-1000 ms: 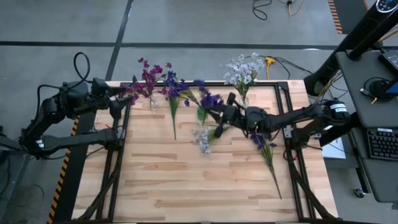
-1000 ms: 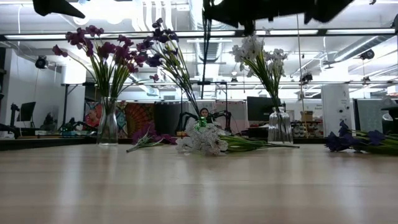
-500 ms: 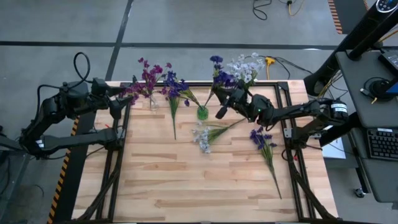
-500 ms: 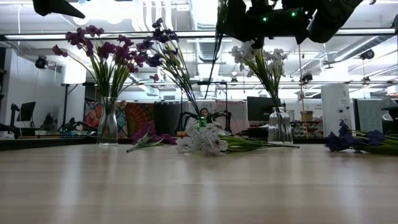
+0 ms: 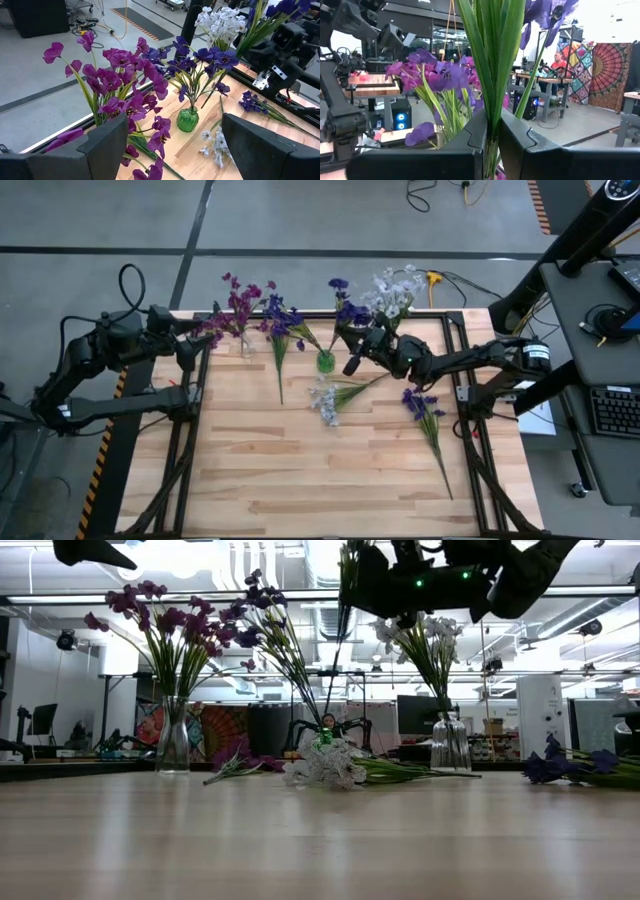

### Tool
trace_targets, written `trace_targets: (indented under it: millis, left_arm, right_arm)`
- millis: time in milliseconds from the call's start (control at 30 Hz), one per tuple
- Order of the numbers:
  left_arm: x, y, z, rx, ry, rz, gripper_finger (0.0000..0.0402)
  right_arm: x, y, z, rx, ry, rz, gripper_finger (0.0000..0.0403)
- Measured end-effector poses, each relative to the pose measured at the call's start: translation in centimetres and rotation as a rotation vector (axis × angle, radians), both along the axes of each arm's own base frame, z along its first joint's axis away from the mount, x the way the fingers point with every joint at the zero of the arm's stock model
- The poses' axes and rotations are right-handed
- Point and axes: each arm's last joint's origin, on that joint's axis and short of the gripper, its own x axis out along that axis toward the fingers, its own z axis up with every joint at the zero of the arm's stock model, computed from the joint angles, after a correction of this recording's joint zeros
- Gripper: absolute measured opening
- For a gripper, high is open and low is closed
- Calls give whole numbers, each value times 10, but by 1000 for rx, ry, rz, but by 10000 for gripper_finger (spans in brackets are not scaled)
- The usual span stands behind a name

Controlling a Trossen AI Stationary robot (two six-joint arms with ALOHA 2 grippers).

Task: Sort flowers into vase by color
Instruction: Put the left blue flowers into the green flower vase

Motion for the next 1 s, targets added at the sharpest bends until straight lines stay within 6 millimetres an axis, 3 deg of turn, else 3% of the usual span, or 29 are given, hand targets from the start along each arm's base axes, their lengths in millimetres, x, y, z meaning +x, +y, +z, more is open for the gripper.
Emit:
trace_targets:
  millis: [400, 733, 1000]
  left_arm:
    - [0, 0, 0, 0, 0, 0, 302]
    - [0, 0, 0, 0, 0, 0, 302]
    - [0, 0, 0, 0, 0, 0, 302]
  right_arm:
    - [6, -1, -12, -17, 39, -7, 27]
    - [8, -6, -8, -40, 37, -33, 27]
    - [13, -8, -20, -35, 62, -34, 27]
